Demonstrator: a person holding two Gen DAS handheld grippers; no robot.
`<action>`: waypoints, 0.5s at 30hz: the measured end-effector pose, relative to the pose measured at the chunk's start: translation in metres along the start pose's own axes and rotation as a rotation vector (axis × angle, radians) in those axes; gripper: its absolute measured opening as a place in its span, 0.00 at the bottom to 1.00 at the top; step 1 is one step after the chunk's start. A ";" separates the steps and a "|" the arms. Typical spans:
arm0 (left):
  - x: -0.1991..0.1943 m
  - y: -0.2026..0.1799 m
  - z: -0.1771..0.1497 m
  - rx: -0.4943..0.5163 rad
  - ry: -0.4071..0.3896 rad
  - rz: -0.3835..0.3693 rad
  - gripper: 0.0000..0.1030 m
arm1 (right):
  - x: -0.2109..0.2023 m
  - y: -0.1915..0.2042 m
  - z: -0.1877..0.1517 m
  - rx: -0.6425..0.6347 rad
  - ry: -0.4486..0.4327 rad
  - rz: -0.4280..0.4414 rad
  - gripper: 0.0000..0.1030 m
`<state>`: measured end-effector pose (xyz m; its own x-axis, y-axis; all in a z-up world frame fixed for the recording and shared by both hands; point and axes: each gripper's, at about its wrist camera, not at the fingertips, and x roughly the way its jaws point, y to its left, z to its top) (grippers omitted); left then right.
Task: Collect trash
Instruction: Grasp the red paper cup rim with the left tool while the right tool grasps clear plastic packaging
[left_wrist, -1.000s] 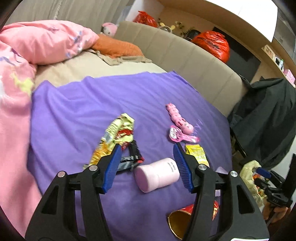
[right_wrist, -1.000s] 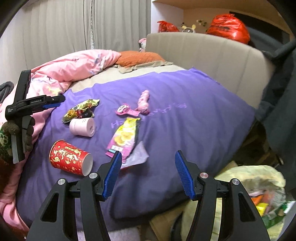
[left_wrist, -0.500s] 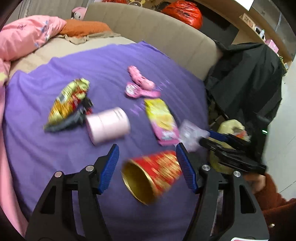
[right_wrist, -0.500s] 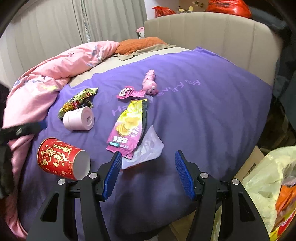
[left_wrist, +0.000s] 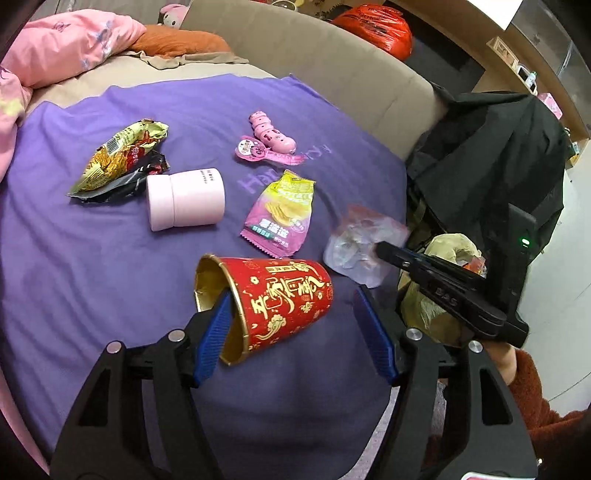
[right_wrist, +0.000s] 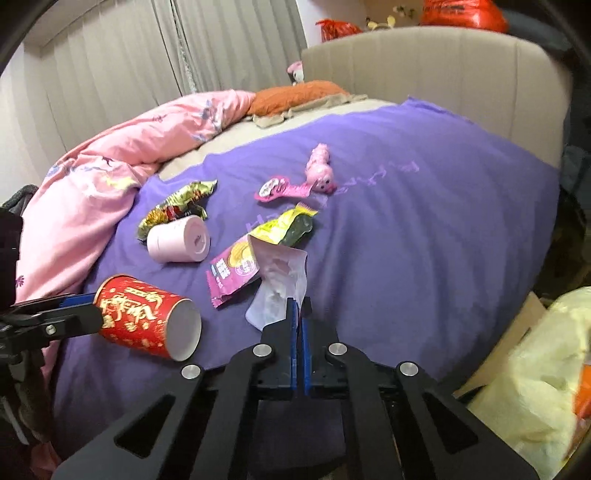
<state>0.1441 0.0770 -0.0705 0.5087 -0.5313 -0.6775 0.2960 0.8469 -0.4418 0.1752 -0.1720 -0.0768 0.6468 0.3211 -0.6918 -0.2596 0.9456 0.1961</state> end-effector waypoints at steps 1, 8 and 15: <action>0.000 0.001 -0.001 -0.016 0.001 -0.003 0.59 | -0.006 -0.001 -0.001 0.003 -0.007 0.001 0.04; 0.007 0.009 0.000 -0.087 0.029 -0.012 0.21 | -0.048 -0.009 -0.009 0.034 -0.061 0.003 0.04; -0.005 -0.015 0.006 -0.016 -0.020 0.000 0.03 | -0.073 -0.012 -0.016 0.039 -0.094 -0.005 0.04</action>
<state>0.1422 0.0670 -0.0563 0.5243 -0.5309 -0.6657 0.2836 0.8461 -0.4514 0.1198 -0.2074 -0.0399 0.7132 0.3184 -0.6245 -0.2296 0.9479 0.2210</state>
